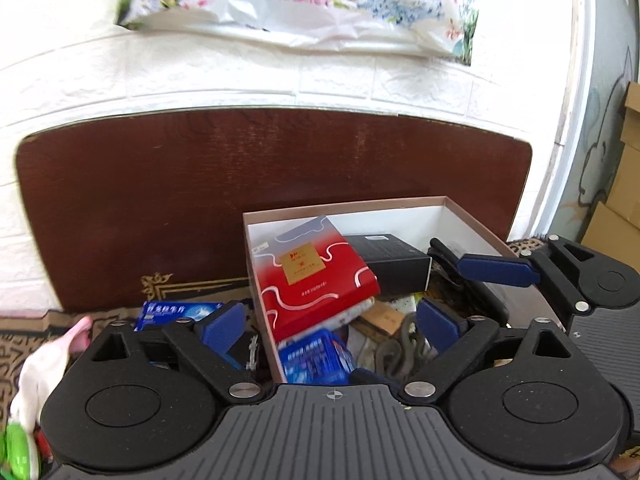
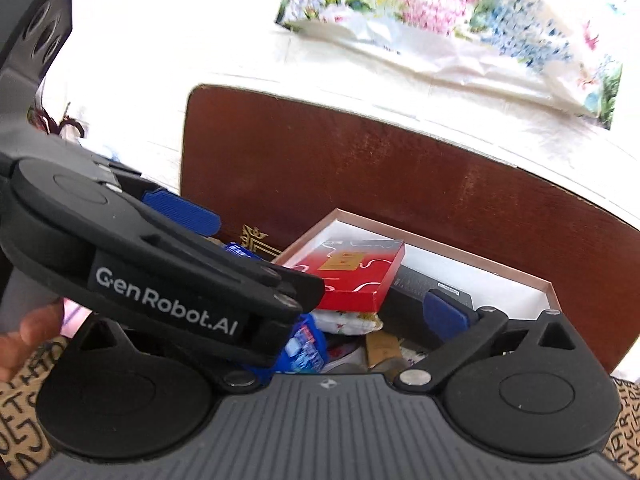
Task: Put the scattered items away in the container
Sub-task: 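Withdraw the left gripper and move toward the hand-cream tube, then grasp the blue net handle with the left gripper while the right grasps the cream tube, then carry the net with the left gripper while the right carries the tube toward the box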
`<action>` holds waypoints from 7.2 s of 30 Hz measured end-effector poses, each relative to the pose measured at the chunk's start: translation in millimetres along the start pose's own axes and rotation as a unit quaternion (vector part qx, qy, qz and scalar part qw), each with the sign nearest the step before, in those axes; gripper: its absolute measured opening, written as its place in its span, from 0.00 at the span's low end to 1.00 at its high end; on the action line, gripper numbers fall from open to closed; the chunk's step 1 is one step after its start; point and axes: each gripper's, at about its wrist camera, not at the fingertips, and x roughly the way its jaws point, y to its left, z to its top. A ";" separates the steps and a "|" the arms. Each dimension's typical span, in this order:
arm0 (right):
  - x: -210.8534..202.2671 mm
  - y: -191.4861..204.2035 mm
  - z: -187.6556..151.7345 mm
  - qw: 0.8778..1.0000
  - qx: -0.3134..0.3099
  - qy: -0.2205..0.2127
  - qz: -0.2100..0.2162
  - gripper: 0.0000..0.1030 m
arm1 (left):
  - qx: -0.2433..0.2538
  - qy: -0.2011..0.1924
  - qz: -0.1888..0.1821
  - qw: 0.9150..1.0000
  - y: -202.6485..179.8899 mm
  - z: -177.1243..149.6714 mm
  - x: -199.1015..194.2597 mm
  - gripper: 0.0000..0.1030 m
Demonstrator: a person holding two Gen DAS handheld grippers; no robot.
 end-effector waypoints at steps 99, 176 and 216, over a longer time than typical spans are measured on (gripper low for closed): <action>57.7 185.3 -78.6 0.983 0.090 0.141 0.082 0.34 | -0.137 0.138 0.105 0.975 158.8 -167.7 -55.8 0.09; -65.4 133.3 -93.8 0.980 0.114 0.118 0.115 0.33 | -0.035 0.115 0.040 0.992 55.8 -146.4 -133.1 0.00; -81.6 -56.9 -27.7 0.987 0.149 0.001 -0.059 0.33 | 0.040 -0.021 -0.067 0.997 -64.7 34.7 -67.7 0.00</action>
